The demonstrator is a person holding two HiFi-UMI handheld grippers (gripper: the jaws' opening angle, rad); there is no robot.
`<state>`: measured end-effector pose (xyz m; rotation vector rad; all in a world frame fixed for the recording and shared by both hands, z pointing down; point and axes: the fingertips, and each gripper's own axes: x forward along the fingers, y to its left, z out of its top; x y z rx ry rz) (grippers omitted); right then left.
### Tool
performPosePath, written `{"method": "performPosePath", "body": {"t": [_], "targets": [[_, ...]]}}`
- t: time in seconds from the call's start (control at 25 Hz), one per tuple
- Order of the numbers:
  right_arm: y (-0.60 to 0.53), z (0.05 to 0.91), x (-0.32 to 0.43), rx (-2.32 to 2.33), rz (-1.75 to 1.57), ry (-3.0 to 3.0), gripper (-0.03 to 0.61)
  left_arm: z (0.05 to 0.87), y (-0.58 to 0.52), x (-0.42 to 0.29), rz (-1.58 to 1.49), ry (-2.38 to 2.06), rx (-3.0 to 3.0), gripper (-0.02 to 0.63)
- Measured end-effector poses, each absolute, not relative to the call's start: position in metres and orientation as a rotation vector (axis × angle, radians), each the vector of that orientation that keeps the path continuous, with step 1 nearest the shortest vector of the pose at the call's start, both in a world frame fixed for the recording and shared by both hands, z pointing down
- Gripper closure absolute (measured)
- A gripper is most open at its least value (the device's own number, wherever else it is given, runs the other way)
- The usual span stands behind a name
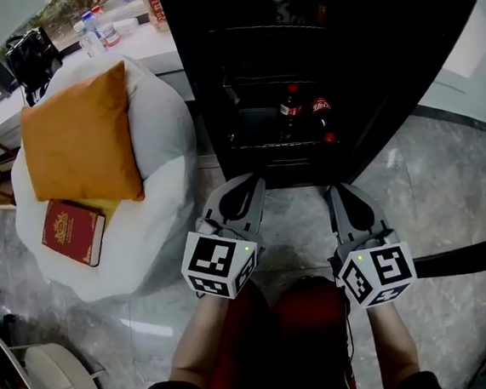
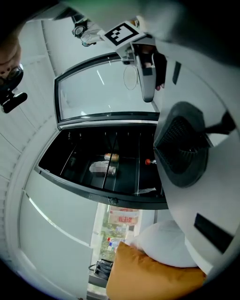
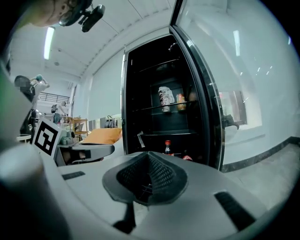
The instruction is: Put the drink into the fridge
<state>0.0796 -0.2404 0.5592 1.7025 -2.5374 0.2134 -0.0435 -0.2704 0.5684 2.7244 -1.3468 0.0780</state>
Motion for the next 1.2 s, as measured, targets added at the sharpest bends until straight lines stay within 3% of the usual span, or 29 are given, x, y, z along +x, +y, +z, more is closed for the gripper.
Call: {"method": "performPosePath", "body": {"t": [1.2], "targets": [[-0.198,0.540,0.078,1.755,0.189,-2.586,0.563,0.550,-0.227,-0.077,0.031,-1.311,2.765,0.604]]}}
